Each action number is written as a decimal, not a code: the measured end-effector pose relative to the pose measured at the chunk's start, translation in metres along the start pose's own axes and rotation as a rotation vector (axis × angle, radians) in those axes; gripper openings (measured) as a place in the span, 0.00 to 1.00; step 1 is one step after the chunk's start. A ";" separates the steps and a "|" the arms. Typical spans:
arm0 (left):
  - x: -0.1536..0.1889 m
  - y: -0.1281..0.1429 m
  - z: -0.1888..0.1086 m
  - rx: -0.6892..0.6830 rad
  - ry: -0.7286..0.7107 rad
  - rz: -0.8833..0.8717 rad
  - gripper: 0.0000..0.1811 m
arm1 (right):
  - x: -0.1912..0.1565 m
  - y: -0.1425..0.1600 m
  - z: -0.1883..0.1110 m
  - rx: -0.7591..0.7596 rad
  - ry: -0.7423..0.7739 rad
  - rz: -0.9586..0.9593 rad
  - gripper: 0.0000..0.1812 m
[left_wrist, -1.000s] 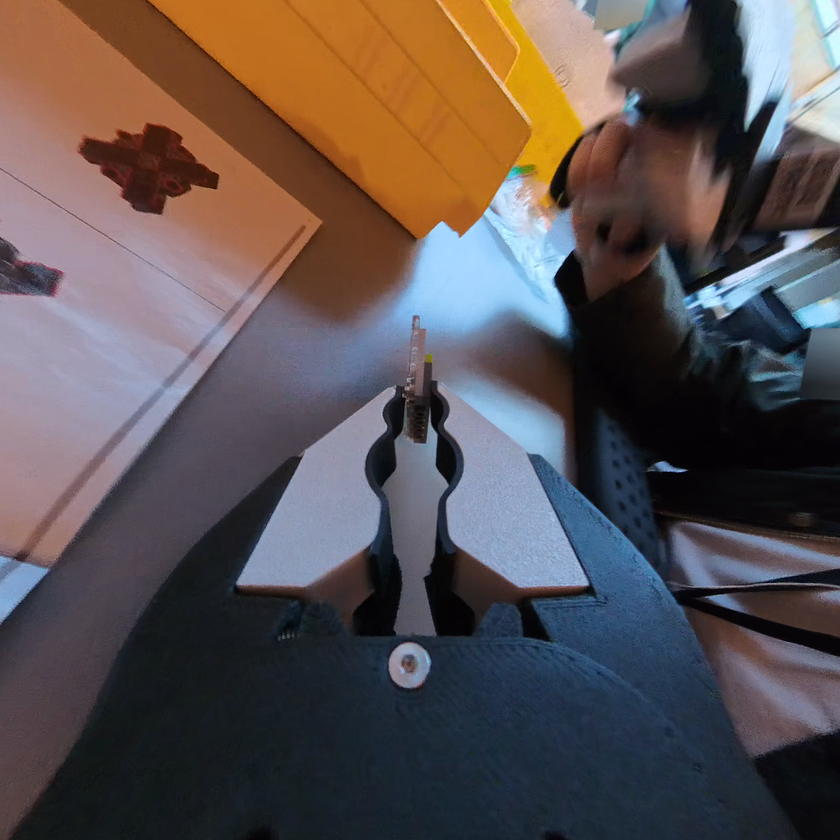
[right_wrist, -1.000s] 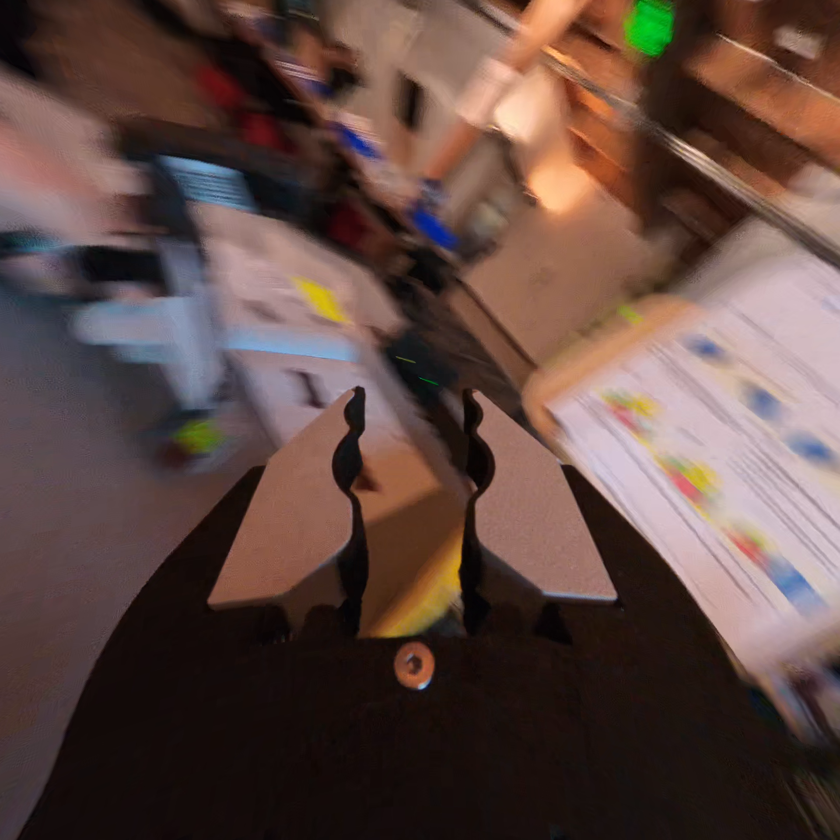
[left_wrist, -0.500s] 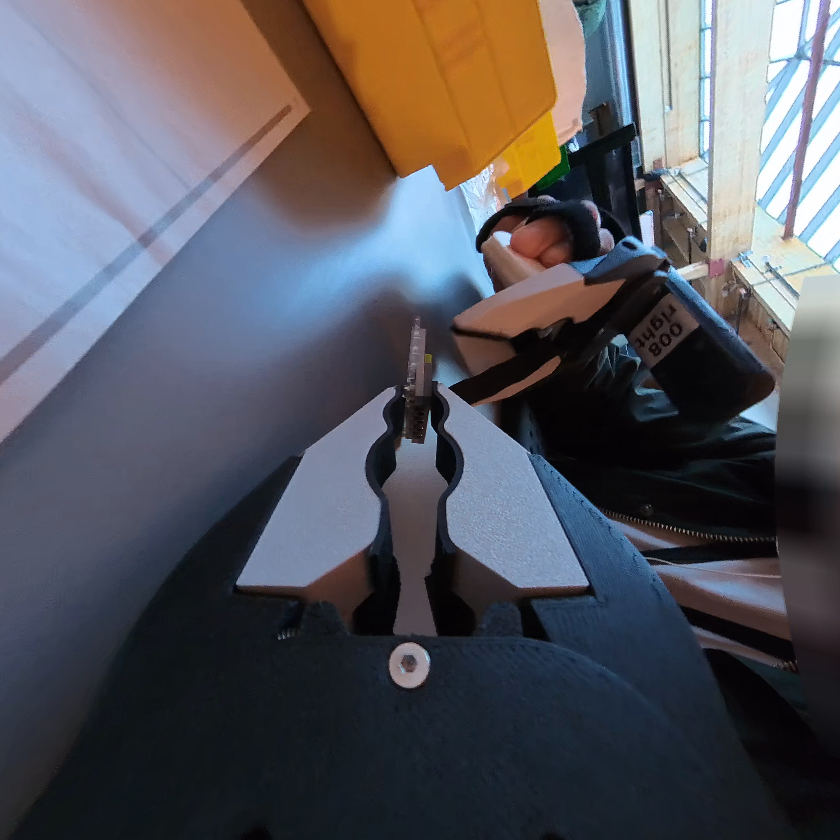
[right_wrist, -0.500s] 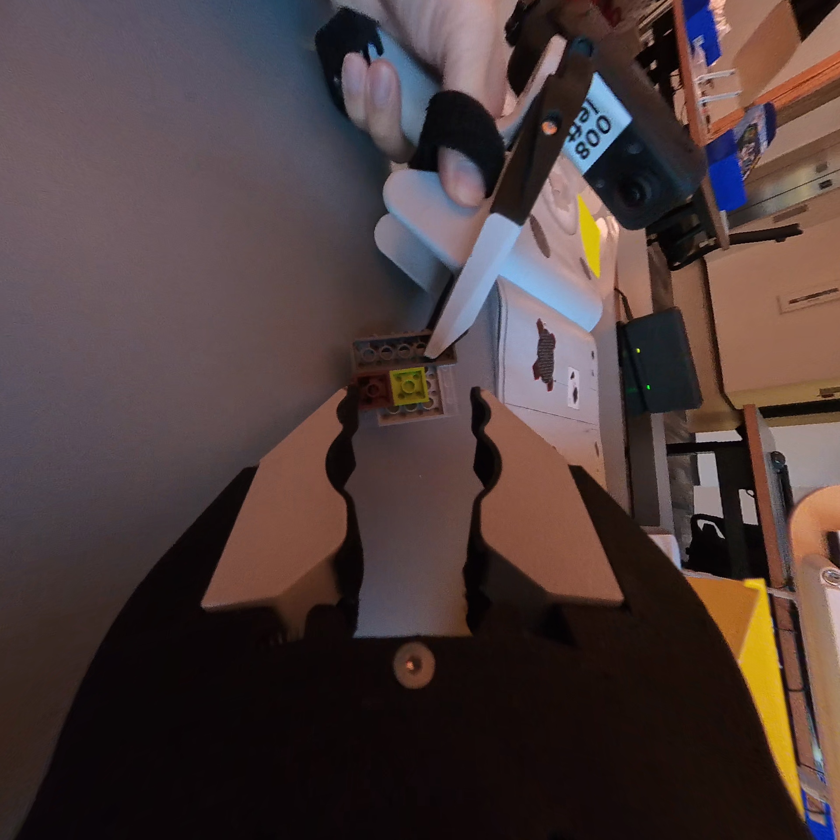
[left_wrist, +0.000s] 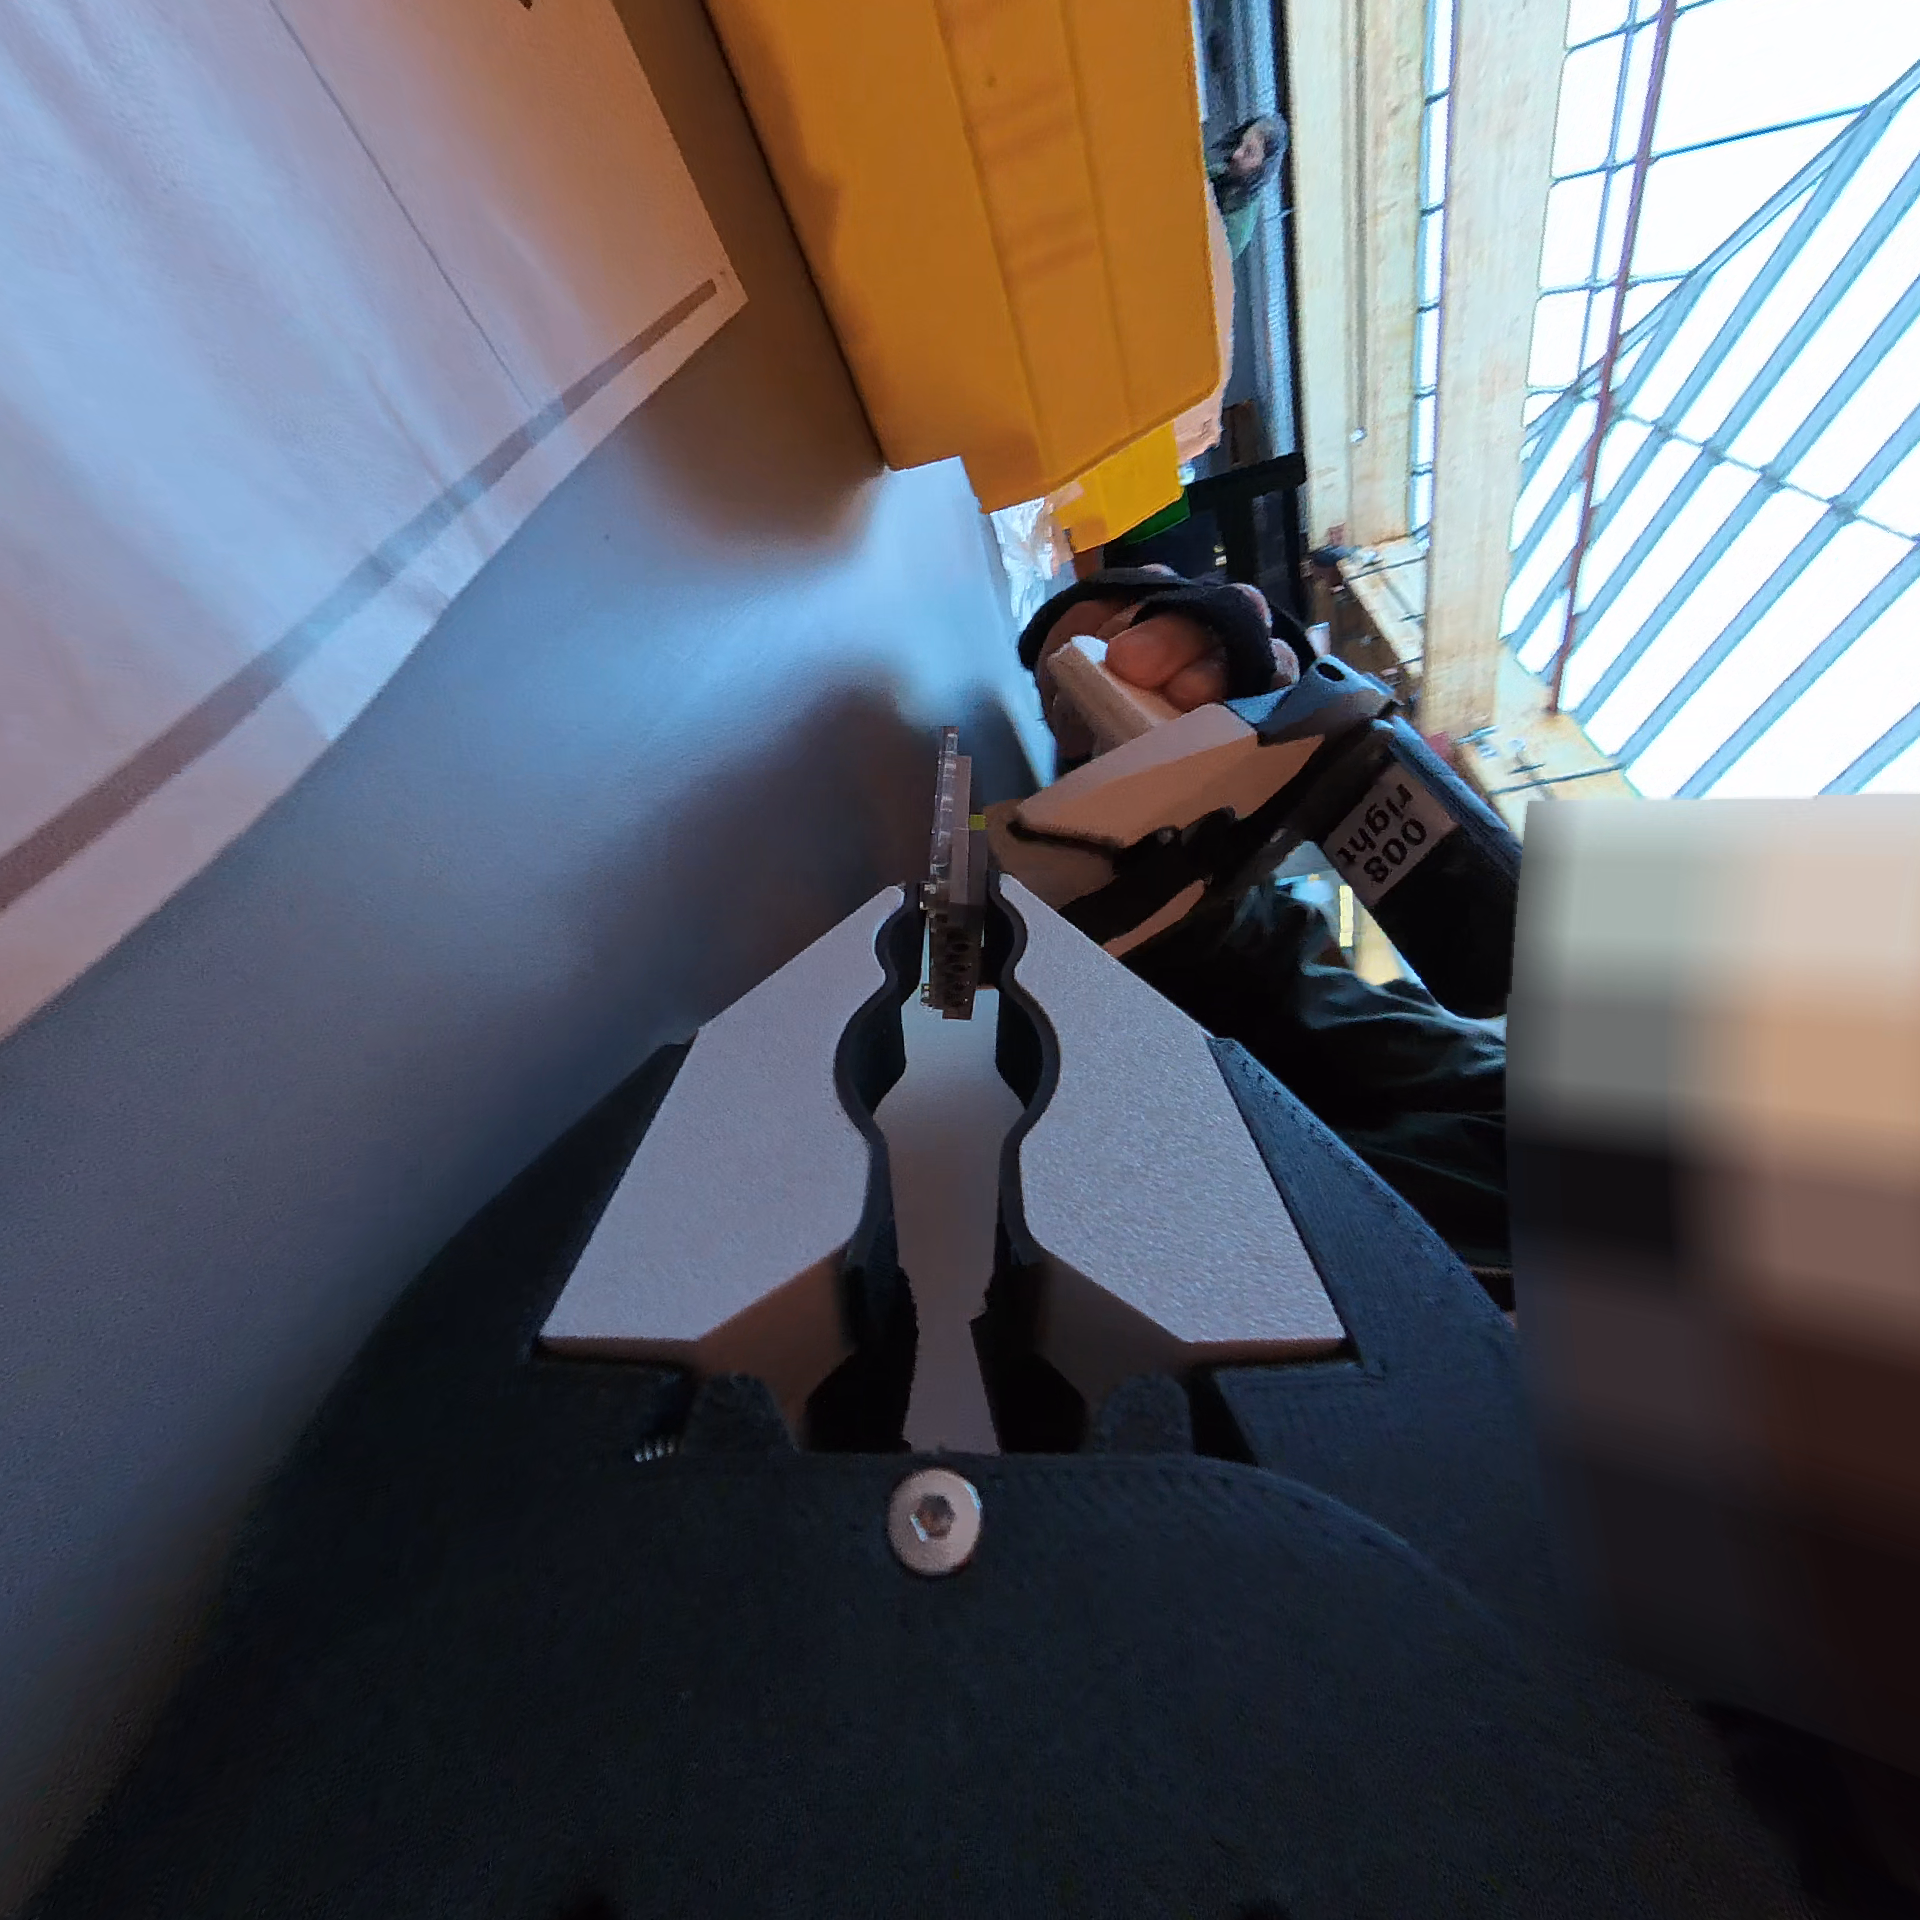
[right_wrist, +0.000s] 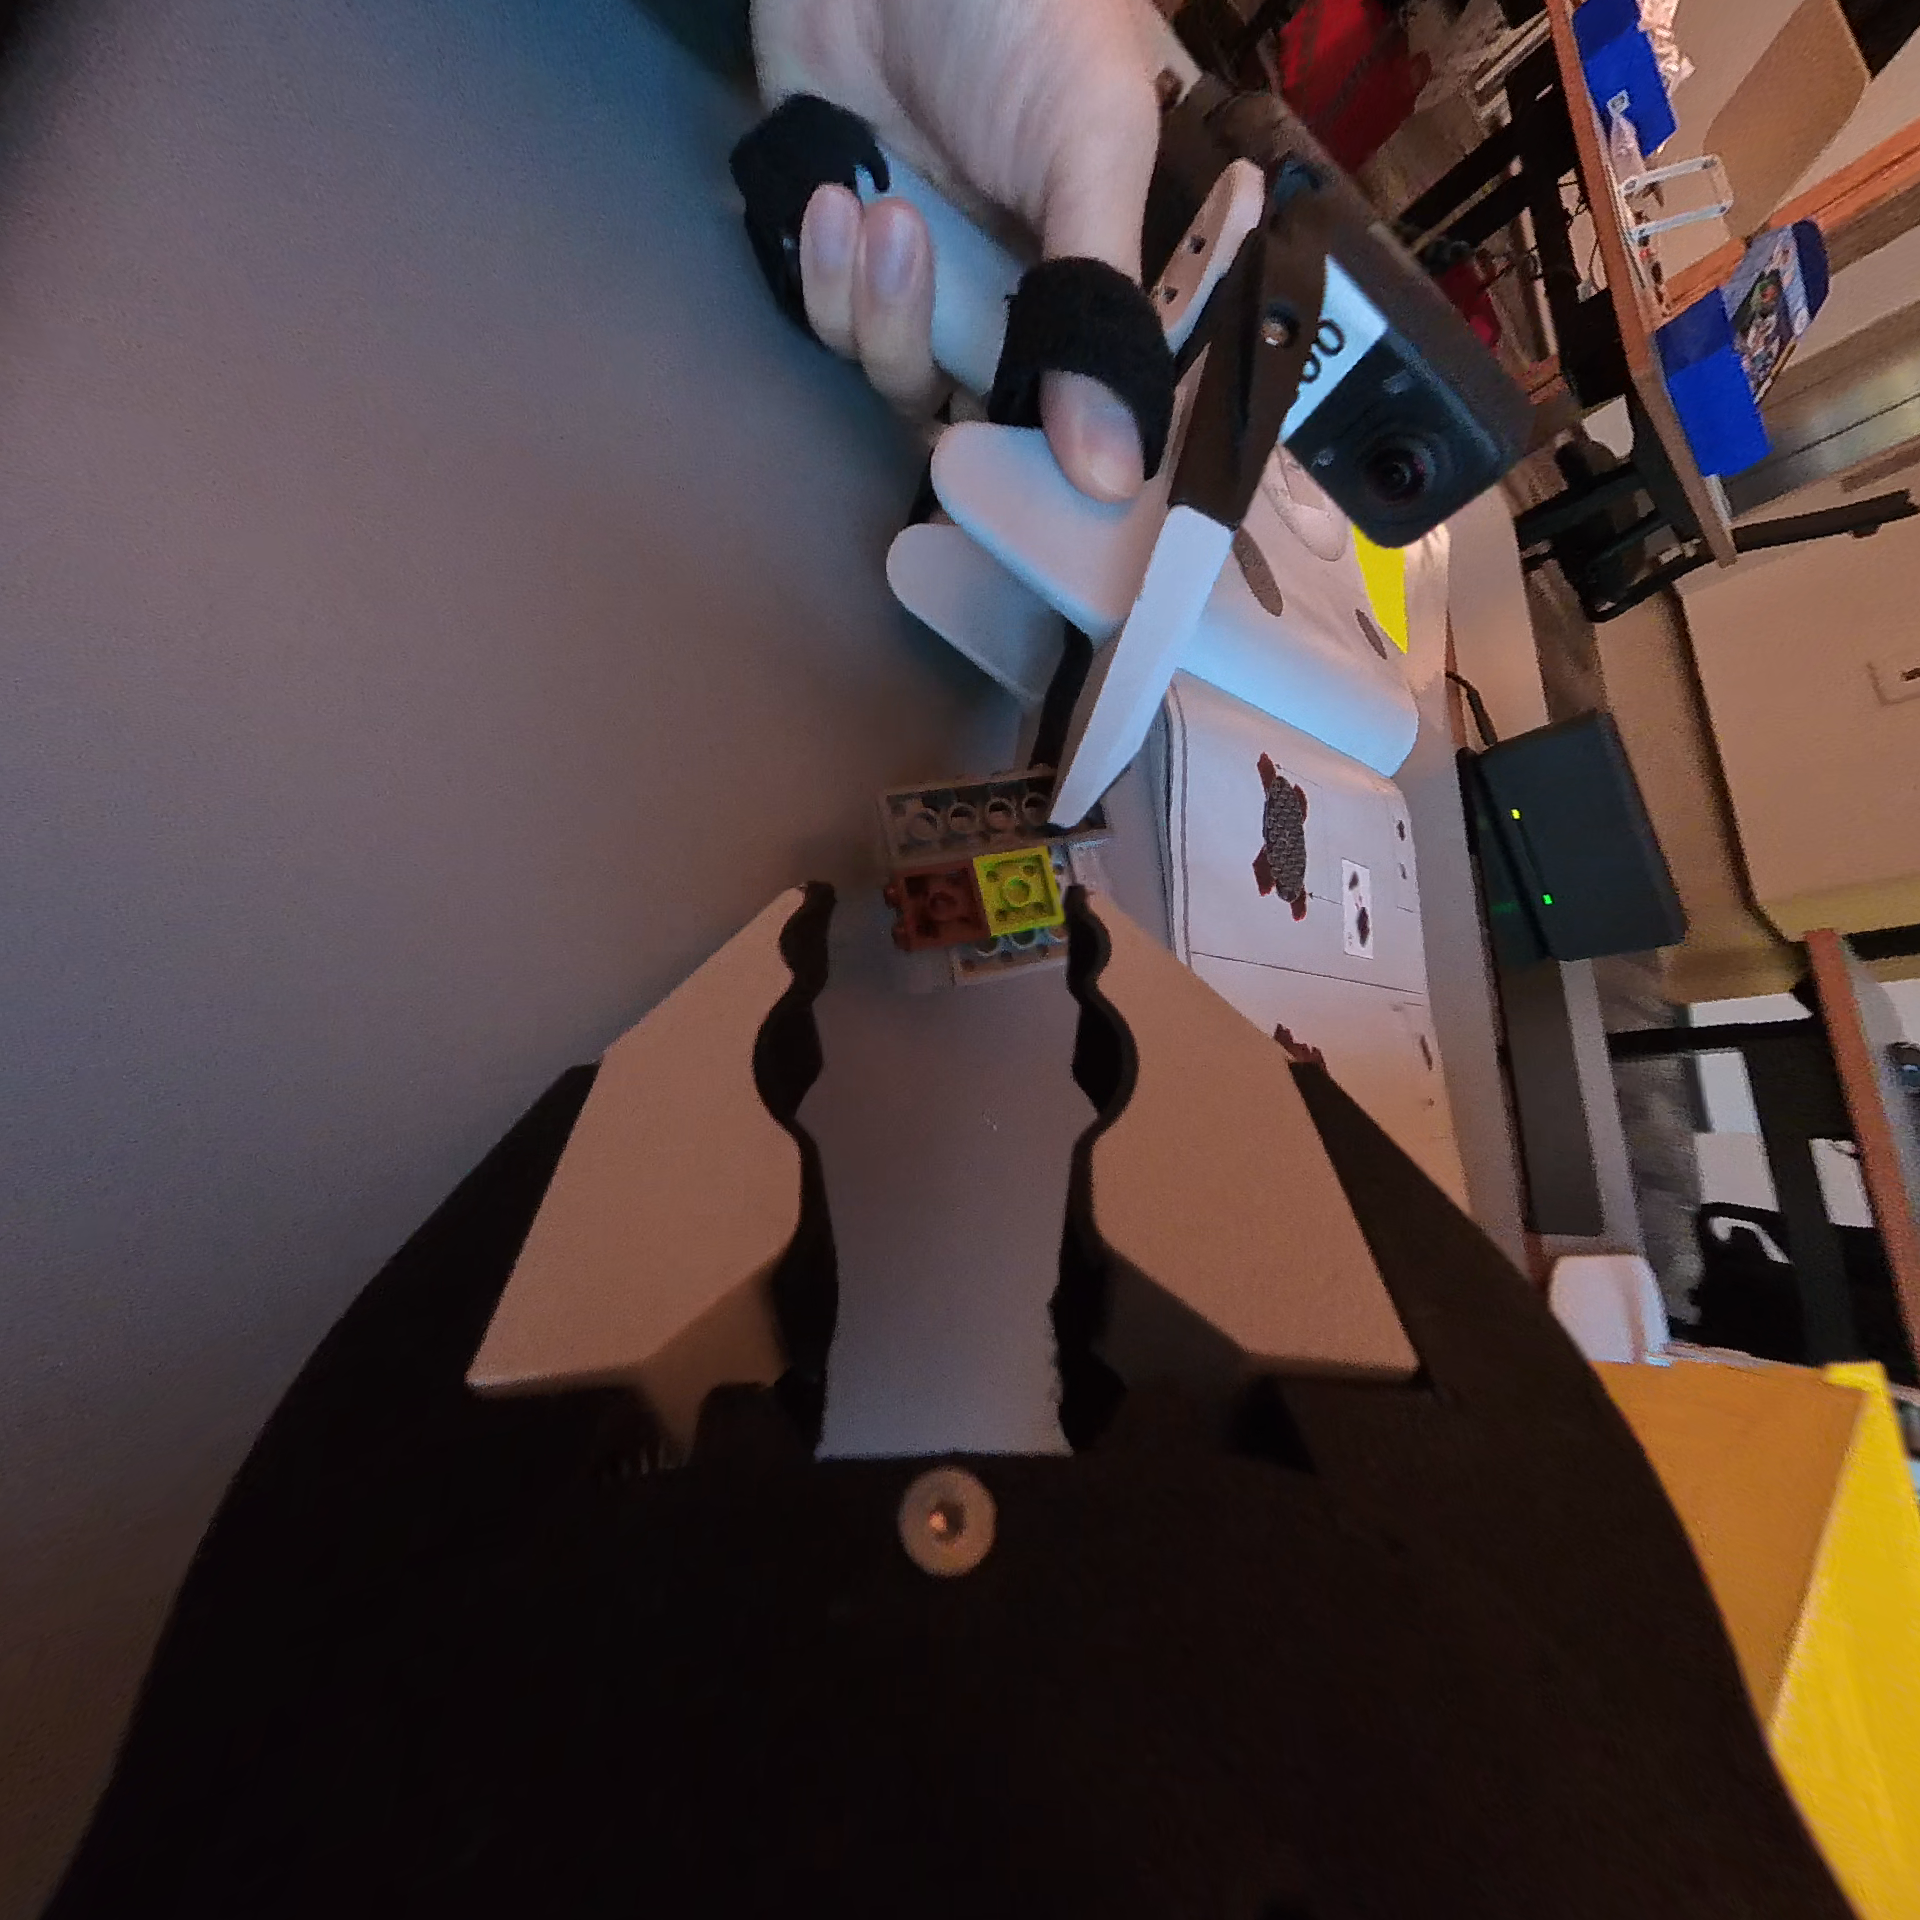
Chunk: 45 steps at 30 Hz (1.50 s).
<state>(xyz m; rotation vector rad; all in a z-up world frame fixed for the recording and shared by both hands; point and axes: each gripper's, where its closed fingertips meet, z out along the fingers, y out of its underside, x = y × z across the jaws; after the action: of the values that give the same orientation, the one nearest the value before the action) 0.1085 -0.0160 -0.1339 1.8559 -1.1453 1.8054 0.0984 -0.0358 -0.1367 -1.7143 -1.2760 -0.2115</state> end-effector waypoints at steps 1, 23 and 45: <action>0.001 0.000 0.000 0.000 0.013 -0.013 0.05 | 0.001 0.000 0.000 0.005 0.000 0.014 0.28; 0.016 0.005 0.014 0.001 0.138 -0.075 0.05 | 0.020 0.007 0.001 0.041 -0.019 0.387 0.23; -0.002 0.026 0.024 -0.138 -0.076 0.096 0.07 | -0.006 0.015 0.008 0.042 -0.309 0.701 0.23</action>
<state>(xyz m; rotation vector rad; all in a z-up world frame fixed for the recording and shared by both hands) 0.1065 -0.0488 -0.1471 1.8330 -1.3718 1.6711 0.1050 -0.0331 -0.1534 -2.0984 -0.8016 0.5023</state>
